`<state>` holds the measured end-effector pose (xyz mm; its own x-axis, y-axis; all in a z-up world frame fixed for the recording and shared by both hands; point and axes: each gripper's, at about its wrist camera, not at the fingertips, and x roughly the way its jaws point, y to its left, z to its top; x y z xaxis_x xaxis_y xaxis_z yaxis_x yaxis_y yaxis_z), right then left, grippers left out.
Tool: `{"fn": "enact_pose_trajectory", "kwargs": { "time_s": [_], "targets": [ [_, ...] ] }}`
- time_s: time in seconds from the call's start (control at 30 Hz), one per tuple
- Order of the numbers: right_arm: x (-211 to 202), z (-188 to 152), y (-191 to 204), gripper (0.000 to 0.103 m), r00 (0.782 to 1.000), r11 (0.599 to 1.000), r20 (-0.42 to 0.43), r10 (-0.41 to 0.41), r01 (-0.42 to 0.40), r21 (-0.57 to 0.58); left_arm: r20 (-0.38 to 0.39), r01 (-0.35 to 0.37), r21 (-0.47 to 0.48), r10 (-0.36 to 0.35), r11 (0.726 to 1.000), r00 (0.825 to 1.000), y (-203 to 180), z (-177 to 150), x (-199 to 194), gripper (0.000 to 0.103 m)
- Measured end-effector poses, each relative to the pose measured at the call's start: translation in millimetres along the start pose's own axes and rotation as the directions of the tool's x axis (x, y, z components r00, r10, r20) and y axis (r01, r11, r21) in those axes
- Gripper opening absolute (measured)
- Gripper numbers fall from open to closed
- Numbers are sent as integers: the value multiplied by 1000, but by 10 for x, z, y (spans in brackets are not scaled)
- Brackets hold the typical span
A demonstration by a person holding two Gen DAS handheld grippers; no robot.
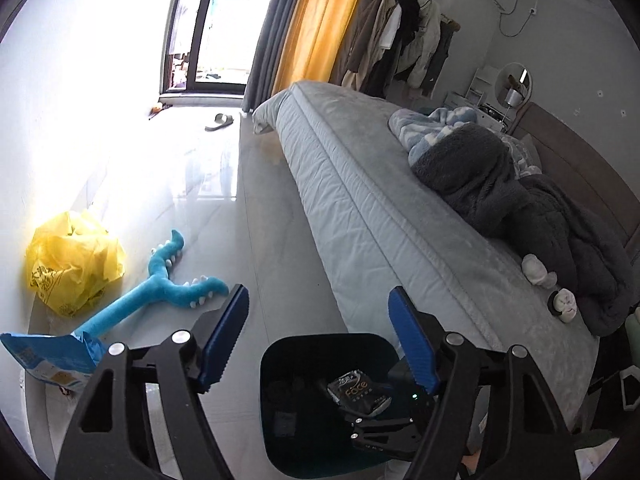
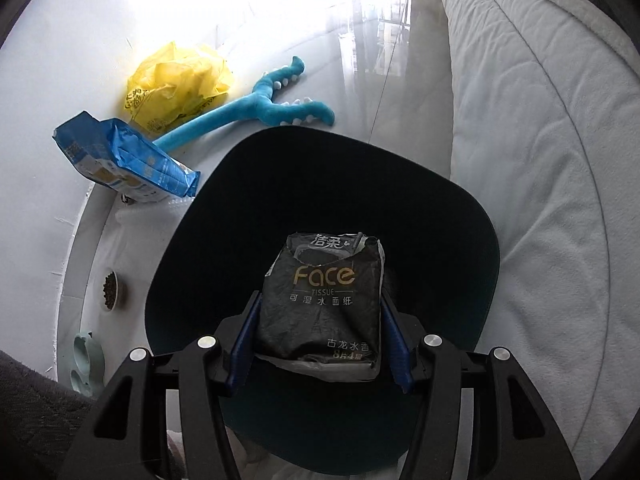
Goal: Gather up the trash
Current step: 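Open the left tool over the bin while the right tool releases the Face pack inside, then move both tools back over the socks and black piece on the bed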
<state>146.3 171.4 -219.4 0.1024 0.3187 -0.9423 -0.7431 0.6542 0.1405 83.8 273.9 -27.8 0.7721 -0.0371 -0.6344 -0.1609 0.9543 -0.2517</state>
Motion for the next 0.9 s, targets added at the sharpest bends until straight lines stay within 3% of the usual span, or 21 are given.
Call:
{"fn": "enact_pose_trajectory", "kwargs": {
  "time_s": [0.23,0.37,0.47,0.7,0.9],
  "targets": [
    [38,-22,46,59,999,1000,-40,-24,24,-18,42,30,46,-32,998,999,-299,116,-104,67],
    [-71,-38,63,72,1000,1000,-23,-18,18,-19,66,26,69,-31,997,997,-414,171,-138,67],
    [-161,-39,50,74,1000,1000,-2,-6,6,-14,72,39,59,-43,998,996,-461,187,-136,67],
    [-642,-36,-33,77,992,998,117,57,-56,-14,85,40,64,-45,997,995,-731,268,-89,67],
    [-1061,-80,-189,79,974,998,216,62,-57,-26,95,34,89,-43,995,995,-1009,310,-42,67]
  ]
}}
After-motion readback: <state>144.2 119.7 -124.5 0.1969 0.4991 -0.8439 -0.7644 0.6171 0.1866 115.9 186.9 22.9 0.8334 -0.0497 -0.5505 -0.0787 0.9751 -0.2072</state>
